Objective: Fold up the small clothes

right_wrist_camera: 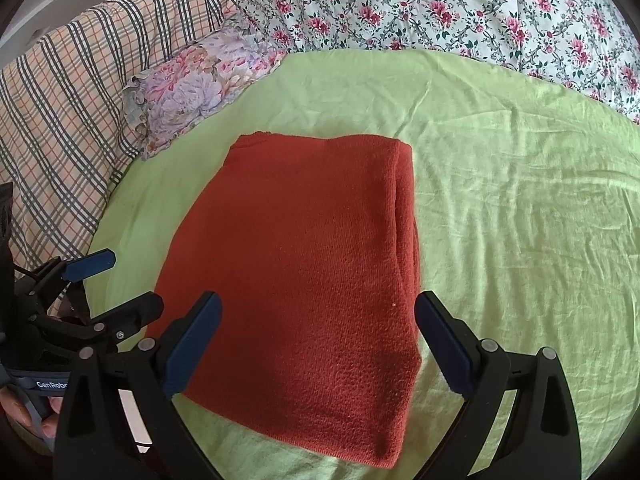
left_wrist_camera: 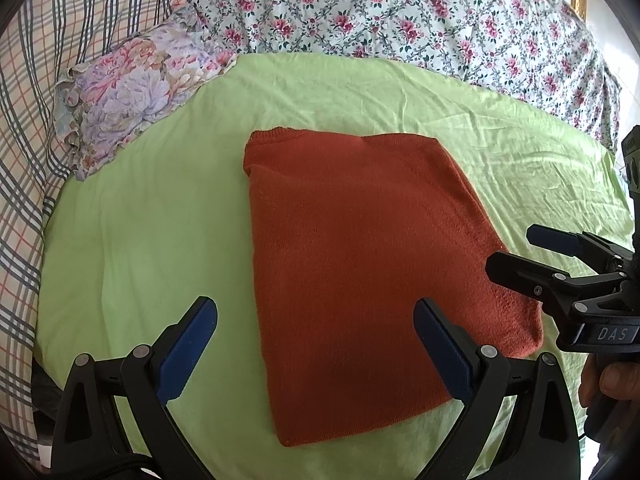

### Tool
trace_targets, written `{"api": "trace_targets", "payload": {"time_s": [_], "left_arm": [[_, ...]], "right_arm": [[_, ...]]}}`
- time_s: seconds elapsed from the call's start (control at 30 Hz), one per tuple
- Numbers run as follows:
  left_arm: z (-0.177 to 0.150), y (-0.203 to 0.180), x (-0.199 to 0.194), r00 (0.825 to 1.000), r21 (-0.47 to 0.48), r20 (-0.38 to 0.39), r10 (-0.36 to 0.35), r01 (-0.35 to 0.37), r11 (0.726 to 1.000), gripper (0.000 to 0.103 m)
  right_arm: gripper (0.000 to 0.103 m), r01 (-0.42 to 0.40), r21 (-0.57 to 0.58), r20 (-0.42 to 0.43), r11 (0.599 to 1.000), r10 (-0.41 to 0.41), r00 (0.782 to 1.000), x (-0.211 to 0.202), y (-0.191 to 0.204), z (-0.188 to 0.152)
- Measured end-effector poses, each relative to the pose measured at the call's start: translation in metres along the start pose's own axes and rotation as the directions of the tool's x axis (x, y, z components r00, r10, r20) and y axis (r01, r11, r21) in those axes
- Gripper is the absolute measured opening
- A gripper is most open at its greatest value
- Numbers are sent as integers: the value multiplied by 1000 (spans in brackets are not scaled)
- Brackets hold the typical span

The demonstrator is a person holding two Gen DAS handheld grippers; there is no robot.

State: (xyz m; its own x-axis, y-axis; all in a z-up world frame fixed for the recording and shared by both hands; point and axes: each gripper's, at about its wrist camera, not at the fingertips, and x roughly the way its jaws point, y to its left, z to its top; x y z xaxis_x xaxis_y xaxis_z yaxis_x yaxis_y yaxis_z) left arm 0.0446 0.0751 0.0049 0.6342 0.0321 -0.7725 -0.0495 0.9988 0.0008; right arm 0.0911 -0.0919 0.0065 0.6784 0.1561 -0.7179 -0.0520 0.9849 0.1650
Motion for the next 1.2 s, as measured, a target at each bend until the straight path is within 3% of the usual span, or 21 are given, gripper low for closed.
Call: {"api": "trace_targets", "payload": {"time_s": [0.63, 1.2], "left_arm": [[10, 0, 7, 1000, -14, -1, -8, 8, 1000, 99], [13, 4, 8, 1000, -35, -4, 30, -30, 999, 99]], "right_arm": [[97, -5, 12, -7, 1000, 6, 1000, 4, -4, 2], [97, 4, 26, -11, 1000, -3, 1000, 9, -13, 6]]}}
